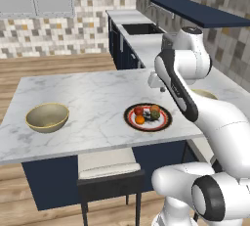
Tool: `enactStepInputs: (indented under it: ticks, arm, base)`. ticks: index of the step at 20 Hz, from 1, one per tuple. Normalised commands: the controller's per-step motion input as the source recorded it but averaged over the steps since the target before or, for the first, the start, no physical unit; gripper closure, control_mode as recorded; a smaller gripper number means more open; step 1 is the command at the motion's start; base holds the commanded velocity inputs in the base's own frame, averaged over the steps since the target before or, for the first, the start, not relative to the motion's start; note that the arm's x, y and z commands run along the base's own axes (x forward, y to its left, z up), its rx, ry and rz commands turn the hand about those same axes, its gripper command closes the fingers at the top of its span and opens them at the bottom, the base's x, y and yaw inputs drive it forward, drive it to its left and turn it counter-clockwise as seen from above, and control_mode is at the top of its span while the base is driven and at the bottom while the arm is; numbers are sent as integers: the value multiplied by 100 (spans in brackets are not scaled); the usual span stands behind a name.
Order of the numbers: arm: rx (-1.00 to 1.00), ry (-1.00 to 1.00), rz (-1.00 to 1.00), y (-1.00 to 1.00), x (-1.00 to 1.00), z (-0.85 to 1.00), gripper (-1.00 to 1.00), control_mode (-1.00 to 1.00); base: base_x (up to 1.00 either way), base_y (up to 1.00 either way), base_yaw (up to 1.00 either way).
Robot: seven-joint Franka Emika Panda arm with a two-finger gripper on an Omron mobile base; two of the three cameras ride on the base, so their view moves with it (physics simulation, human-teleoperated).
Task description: Take the fruits from the plate on the dining counter and place two fruits in each bowl.
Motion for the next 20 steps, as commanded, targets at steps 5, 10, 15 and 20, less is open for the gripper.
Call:
enactStepInputs:
  ticks: [5, 10, 15, 20]
  arm:
    - [0, 4, 0, 2, -12, -10, -100, -100]
    - [0, 1, -4, 19, 2, -37, -100, -100]
    - [0, 5, -11, 15, 39, -42, -100, -100]
    - [10, 2, -15, 11, 46, -46, -100, -100]
  base:
    - [0, 0, 0]
    - [0, 0, 0]
    - [0, 0, 0]
    - [0, 0, 0]
